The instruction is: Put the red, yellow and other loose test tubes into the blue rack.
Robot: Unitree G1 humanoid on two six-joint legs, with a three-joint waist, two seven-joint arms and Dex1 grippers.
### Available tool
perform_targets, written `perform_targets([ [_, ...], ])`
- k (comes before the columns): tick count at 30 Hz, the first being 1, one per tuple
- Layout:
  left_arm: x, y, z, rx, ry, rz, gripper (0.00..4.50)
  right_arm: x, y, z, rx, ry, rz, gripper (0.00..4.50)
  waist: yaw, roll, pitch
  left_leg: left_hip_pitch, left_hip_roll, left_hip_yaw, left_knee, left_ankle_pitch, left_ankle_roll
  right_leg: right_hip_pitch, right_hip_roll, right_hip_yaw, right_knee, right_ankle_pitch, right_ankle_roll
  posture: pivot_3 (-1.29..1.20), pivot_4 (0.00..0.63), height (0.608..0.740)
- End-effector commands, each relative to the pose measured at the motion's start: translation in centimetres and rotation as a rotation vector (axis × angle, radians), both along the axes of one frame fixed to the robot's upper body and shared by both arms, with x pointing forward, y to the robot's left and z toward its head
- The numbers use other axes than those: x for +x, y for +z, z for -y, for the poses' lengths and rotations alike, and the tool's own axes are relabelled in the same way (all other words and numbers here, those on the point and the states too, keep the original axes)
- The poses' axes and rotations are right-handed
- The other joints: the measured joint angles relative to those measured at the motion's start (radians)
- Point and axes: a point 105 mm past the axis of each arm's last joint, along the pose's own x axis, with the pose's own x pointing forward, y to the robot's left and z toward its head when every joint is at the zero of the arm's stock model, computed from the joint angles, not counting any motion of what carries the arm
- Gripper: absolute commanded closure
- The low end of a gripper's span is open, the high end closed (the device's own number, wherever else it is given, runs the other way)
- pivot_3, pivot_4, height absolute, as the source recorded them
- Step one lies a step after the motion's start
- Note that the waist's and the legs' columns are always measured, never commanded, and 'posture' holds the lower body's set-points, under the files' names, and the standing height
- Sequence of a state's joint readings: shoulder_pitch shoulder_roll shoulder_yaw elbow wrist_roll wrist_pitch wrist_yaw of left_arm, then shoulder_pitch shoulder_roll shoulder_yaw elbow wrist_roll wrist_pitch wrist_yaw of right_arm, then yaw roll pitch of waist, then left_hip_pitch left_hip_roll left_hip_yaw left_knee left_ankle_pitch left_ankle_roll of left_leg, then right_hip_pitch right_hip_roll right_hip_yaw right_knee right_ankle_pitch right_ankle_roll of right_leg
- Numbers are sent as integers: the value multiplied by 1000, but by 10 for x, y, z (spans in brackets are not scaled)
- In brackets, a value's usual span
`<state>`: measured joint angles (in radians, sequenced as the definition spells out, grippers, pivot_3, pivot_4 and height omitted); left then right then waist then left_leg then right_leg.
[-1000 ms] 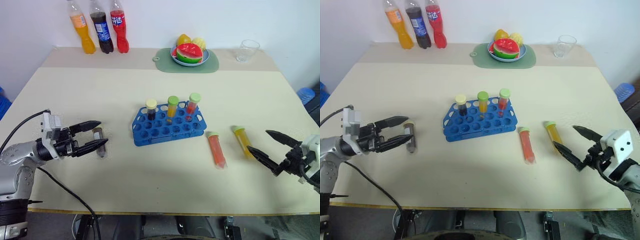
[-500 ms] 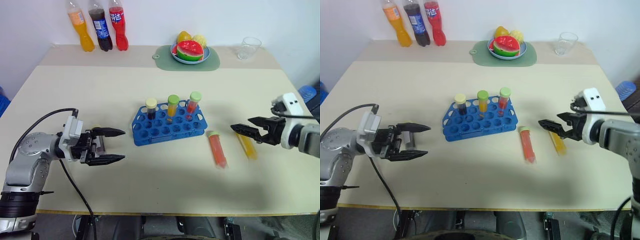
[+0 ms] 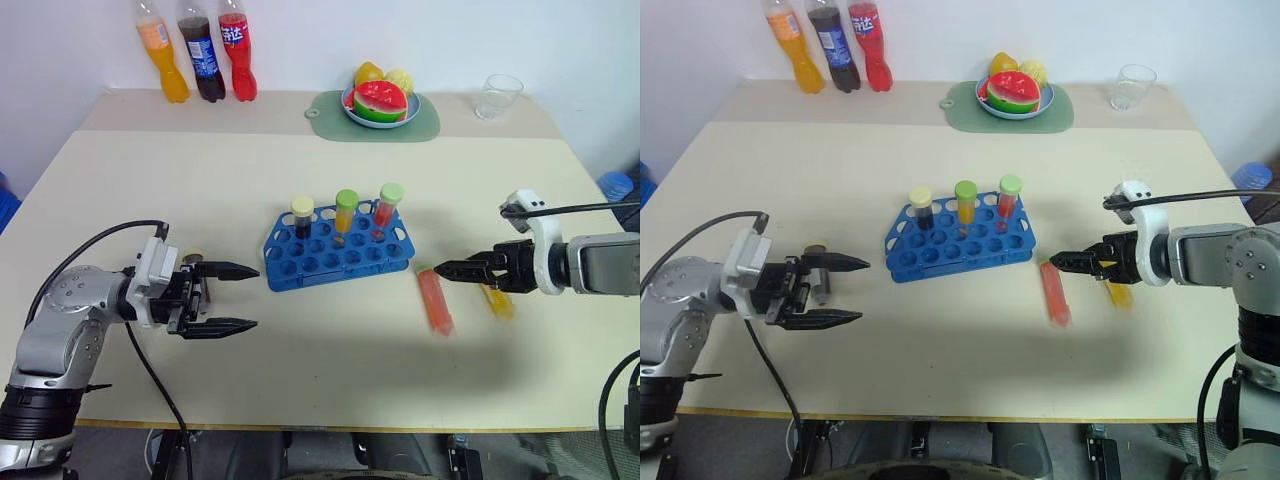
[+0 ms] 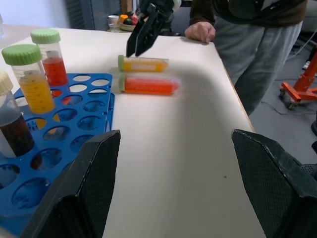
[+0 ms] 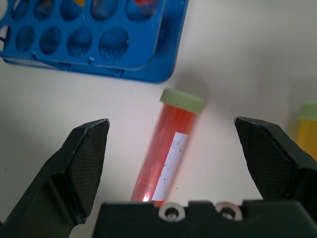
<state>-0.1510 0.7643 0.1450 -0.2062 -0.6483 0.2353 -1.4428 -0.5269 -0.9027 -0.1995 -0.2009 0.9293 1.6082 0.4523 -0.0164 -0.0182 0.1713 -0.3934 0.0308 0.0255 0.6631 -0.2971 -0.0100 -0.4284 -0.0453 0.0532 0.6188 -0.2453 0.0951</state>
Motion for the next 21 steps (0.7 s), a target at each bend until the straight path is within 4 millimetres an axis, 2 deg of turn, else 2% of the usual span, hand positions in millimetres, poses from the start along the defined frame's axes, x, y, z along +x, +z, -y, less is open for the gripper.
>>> perform_targets([
  [1, -4, 8, 5, -21, -7, 22, 826, -1, -2, -7, 19, 20, -11, 0, 0, 0, 0, 0, 0, 0, 0, 0, 0, 0, 0, 0, 0, 1, 1, 0, 150, 740],
  [9, -8, 5, 8, -24, -1, 5, 826, -1, -25, -27, -12, 42, -59, 0, -1, 0, 0, 0, 0, 0, 0, 0, 0, 0, 1, 0, 1, 1, 1, 0, 150, 740],
  [16, -11, 5, 9, -30, 6, -5, 826, 9, -50, -30, -138, -25, -76, 0, -6, -4, -3, 1, 0, 0, 1, 0, 0, 1, 1, 0, 2, 1, 1, 0, 150, 740],
  [19, -12, 5, 9, -32, 10, -5, 775, 7, -56, -32, -193, -5, -78, 816, -5, -7, -4, 3, 0, 0, 2, 0, 0, 2, 1, 0, 3, 0, -2, 0, 150, 740],
  [21, -12, 4, 9, -32, 13, -6, 775, 4, -59, -31, -243, 20, -61, 1790, -4, -7, -5, 3, 1, 0, 3, 0, 0, 2, 1, 0, 4, 0, -2, 0, 150, 740],
])
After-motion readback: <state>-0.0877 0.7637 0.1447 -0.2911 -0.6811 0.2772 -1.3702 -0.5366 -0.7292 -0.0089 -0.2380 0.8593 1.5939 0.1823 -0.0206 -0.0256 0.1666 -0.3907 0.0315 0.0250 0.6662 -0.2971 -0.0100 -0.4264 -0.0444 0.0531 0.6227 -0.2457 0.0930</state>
